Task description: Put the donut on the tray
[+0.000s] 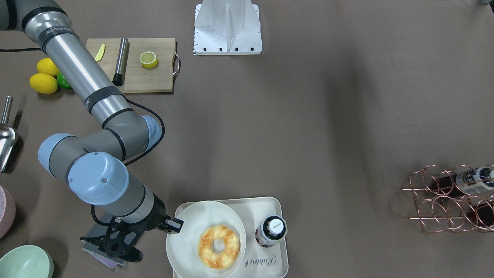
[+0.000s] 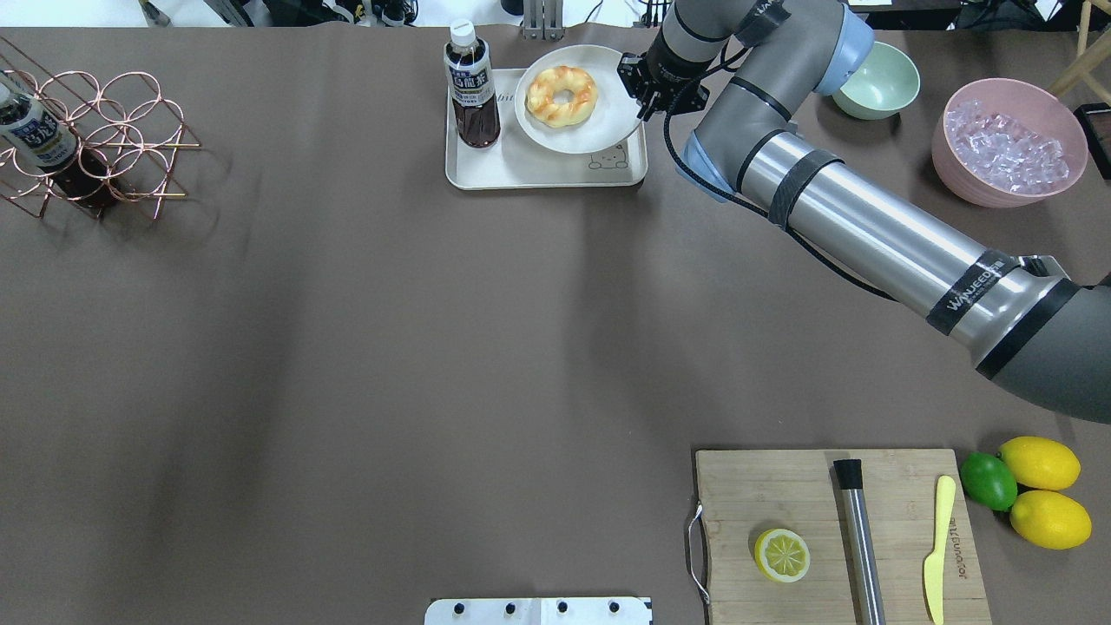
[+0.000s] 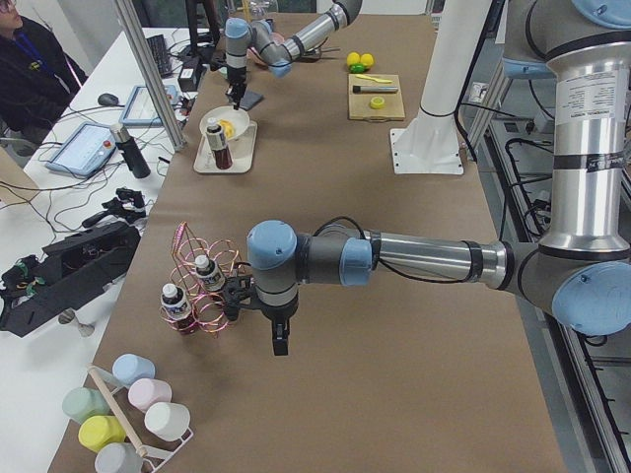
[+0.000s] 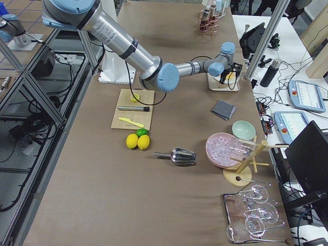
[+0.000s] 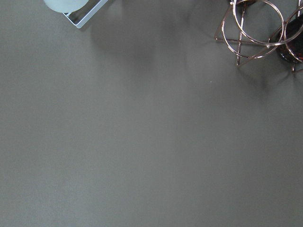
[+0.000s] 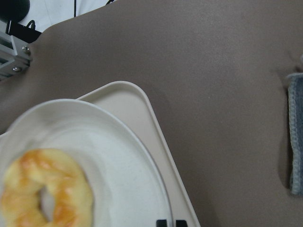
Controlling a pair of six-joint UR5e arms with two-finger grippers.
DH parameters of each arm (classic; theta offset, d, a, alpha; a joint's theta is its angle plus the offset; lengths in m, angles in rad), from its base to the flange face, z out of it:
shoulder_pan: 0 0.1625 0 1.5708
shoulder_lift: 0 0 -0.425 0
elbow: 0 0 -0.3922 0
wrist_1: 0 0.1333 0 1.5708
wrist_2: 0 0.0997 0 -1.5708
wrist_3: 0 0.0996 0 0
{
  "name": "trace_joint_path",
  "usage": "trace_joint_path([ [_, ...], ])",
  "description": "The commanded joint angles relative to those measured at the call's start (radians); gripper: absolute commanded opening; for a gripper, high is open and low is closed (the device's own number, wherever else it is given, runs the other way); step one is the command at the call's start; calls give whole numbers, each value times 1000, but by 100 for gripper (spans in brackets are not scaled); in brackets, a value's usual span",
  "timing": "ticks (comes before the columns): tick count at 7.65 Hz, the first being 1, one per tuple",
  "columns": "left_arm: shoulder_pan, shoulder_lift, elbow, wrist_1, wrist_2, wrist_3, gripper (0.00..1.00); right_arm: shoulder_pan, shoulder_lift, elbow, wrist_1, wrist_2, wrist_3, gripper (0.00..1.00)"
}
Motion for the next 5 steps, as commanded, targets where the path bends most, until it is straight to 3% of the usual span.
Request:
trace_joint_path([
  [1,0,0,-1,0,0,0,98,-8,0,2,2,-17,4,100],
  [4,0,-1,-1,2,0,0,98,1,-10,37,-7,-14,10,100],
  [5,0,-1,-1,2,0,0,98,18,-45,110,-18,0,6,100],
])
